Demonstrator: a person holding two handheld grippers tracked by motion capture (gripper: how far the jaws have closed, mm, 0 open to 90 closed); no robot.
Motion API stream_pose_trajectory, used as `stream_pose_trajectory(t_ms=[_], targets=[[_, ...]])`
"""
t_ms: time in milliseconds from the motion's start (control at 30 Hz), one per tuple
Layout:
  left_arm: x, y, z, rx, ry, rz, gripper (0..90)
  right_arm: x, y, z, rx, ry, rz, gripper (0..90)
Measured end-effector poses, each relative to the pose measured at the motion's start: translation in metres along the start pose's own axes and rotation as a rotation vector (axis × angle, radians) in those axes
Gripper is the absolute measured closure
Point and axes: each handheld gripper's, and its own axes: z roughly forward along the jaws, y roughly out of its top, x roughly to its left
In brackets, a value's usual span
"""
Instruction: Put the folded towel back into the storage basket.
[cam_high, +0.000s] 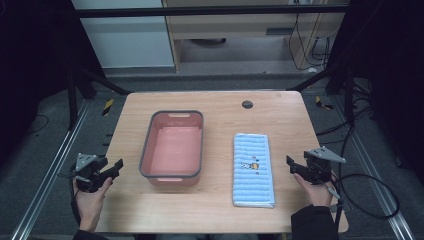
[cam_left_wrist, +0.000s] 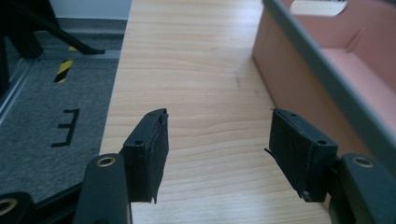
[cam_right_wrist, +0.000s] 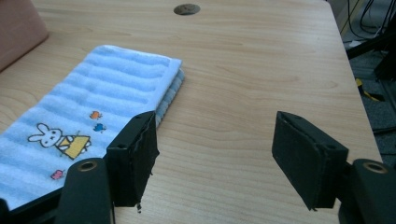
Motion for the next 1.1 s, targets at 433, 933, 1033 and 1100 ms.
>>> stream_pose_trajectory(t_ms=[433, 933, 1033, 1100], targets=[[-0.027, 0.017, -0.021, -0.06, -0.096, 0.033, 36.7, -0.004, 0.006, -0.013, -0.055, -0.011, -0.011, 33.2], [-0.069, 0.026, -0.028, -0.097, -0.161, 0.09, 33.9, 0.004, 0.017, -0.017, -0.08, 0.047, -0.022, 33.6], [-0.079, 0.026, -0.027, -0.098, -0.176, 0.1, 33.5, 0.005, 0.02, -0.017, -0.077, 0.058, -0.025, 34.7], [-0.086, 0.026, -0.026, -0.096, -0.188, 0.112, 33.0, 0.005, 0.021, -0.017, -0.074, 0.062, -0.031, 35.6]])
